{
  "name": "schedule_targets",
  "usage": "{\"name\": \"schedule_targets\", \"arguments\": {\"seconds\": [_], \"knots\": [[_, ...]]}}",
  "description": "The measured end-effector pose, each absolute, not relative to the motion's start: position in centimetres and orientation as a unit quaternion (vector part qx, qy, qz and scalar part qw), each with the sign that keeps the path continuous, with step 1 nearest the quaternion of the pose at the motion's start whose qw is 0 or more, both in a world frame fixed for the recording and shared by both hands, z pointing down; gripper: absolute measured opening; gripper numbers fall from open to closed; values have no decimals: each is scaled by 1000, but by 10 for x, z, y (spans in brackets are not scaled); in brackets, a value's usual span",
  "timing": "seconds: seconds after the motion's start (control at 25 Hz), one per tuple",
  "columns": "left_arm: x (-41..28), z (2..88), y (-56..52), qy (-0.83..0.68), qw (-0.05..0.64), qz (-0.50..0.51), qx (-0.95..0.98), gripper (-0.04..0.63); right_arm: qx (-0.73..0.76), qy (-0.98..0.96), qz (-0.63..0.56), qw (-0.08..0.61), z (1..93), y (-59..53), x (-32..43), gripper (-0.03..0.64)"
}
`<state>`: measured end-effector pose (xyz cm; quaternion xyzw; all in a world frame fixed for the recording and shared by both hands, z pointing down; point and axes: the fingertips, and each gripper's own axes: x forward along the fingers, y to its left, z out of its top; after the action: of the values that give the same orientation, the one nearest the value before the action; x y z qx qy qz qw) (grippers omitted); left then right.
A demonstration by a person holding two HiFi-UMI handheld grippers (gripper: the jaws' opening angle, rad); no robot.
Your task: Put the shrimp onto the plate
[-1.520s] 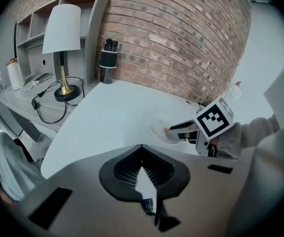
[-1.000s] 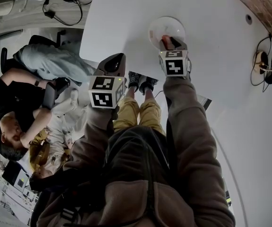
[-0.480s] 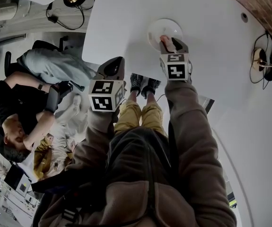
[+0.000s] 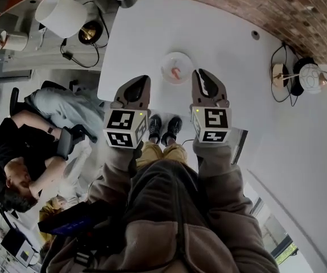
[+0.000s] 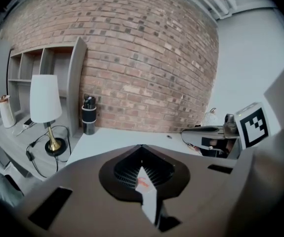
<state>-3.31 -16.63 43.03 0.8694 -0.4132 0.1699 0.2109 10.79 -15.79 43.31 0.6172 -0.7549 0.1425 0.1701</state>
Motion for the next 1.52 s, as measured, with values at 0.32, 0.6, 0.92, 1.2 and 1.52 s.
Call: {"name": "schedule_targets", "arguments": {"seconds": [0.32,0.6,0.92,1.2,1.52], "knots": [[-12,331,-161,-406,150,109,895,5,666,-736,79,93,315,-116,131,2],[7,256,-147,-390,98,54,914,5,681,-729,54,44,251,-88,144,2],[11,189,-144,-389,47,15,920,5,687,-726,19,7,191,-78,153,2],[16,148,-143,-394,16,-24,918,5,683,-730,-6,-36,153,-73,162,2],[13,116,-118,-398,-33,-60,915,5,674,-732,-50,-80,128,-44,159,2]]}}
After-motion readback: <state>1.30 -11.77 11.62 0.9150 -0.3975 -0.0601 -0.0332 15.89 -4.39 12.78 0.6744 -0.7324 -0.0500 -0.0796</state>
